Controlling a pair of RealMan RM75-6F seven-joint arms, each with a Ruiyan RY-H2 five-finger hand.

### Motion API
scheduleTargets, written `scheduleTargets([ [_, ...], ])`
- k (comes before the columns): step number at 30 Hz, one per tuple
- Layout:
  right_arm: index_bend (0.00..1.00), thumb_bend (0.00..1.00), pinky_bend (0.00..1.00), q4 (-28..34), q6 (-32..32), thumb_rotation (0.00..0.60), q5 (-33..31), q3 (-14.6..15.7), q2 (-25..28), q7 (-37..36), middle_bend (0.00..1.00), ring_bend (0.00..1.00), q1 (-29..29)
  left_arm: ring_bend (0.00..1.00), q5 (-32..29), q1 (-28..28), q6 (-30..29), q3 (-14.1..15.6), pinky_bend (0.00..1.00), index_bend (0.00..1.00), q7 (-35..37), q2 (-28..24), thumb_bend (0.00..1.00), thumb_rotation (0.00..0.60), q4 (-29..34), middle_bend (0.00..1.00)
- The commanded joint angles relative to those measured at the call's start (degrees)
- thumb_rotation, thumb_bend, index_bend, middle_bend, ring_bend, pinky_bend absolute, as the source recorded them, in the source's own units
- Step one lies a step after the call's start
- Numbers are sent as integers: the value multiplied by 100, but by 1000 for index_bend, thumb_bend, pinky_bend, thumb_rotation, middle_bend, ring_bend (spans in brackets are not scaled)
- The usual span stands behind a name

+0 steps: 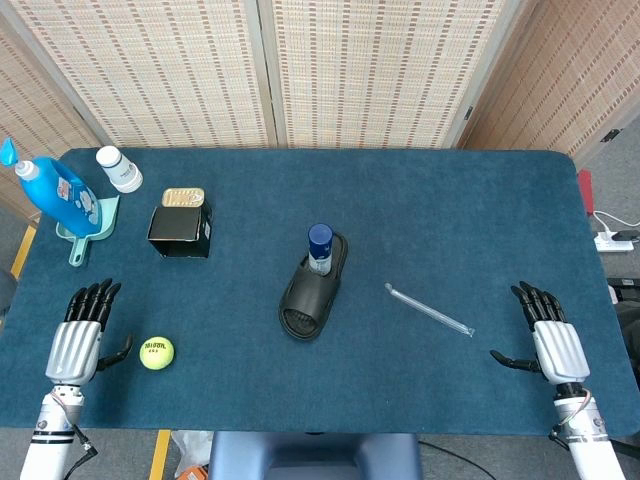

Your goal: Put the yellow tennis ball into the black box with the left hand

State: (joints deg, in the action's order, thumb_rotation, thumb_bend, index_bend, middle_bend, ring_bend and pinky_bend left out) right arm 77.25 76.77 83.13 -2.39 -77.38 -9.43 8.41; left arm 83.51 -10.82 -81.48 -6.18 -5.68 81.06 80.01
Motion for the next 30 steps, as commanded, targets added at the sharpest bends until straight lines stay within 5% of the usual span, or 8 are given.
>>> scheduleTargets([
  [1, 0, 0, 0, -20, 55, 600, 40, 15, -3, -53, 0, 0, -27, 0, -78, -5, -77, -72, 0, 0, -30, 109, 367, 375, -71, 0],
  [18, 0, 0, 0, -116, 132, 600, 200, 46, 21, -251, 0, 0, -46, 2, 67, 56, -320, -1, 19, 29, 87, -51, 364, 376, 55, 5],
  [19, 0, 0, 0, -112, 132, 600, 212, 48, 21, -250, 0, 0, -41, 72, 142, 58, -439, -27, 124, 130, 170, -5, 365, 371, -9, 96],
  [22, 0, 0, 0, -111, 121, 600, 238, 60, 12, -221, 0, 0, -30, 725, 337, 58, -703, -64, 742, 802, 724, 173, 332, 349, -299, 818],
  [23, 0, 0, 0, -112, 111, 600, 241, 65, 10, -217, 0, 0, -27, 897, 361, 81, -748, -44, 886, 941, 793, 190, 305, 353, -364, 960],
  [27, 0, 0, 0, -109, 123, 600, 237, 57, 16, -246, 0, 0, -33, 1000, 423, 149, -636, 174, 1000, 1000, 994, 130, 246, 393, -489, 1000],
  [30, 0, 0, 0, -111, 138, 600, 258, 67, 28, -279, 0, 0, -41, 1000, 427, 324, -481, 502, 1000, 1000, 888, -6, 339, 554, -336, 1000],
])
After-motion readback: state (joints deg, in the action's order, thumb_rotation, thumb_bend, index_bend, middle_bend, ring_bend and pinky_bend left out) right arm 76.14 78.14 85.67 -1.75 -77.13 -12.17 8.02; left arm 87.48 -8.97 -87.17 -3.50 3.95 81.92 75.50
